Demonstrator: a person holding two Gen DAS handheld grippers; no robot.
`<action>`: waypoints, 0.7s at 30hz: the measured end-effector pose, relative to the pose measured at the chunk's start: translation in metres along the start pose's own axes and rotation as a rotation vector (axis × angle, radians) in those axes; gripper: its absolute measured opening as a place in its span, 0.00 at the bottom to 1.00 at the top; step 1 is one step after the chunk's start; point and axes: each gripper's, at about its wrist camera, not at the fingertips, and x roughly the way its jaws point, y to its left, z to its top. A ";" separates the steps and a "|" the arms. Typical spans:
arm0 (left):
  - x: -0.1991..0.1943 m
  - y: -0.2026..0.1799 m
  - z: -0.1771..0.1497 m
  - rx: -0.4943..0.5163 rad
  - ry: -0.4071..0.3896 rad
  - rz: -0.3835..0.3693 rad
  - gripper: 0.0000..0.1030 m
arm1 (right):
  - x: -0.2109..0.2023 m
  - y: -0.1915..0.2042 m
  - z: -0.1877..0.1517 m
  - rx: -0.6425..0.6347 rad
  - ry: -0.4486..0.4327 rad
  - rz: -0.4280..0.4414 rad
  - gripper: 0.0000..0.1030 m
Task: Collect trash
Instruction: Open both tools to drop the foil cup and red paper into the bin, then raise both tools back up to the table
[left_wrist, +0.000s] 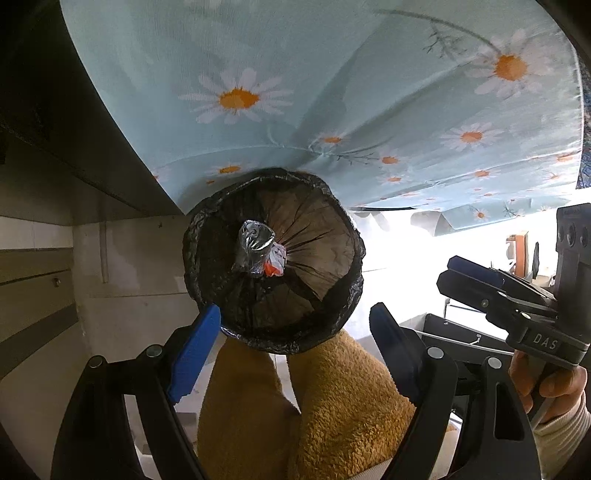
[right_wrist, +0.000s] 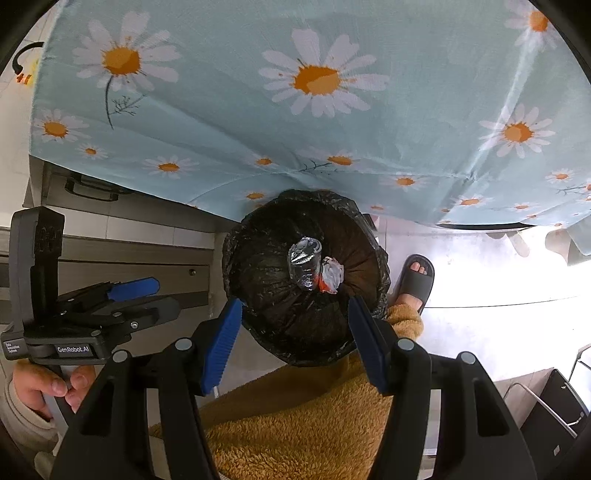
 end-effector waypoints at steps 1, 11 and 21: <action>-0.003 0.000 0.000 0.001 -0.004 -0.002 0.78 | -0.003 0.001 -0.001 0.002 -0.005 0.000 0.58; -0.040 -0.004 -0.002 0.014 -0.077 -0.007 0.78 | -0.040 0.011 -0.002 -0.007 -0.074 -0.018 0.58; -0.088 -0.012 -0.002 0.058 -0.184 -0.016 0.78 | -0.085 0.030 -0.002 -0.034 -0.169 -0.030 0.59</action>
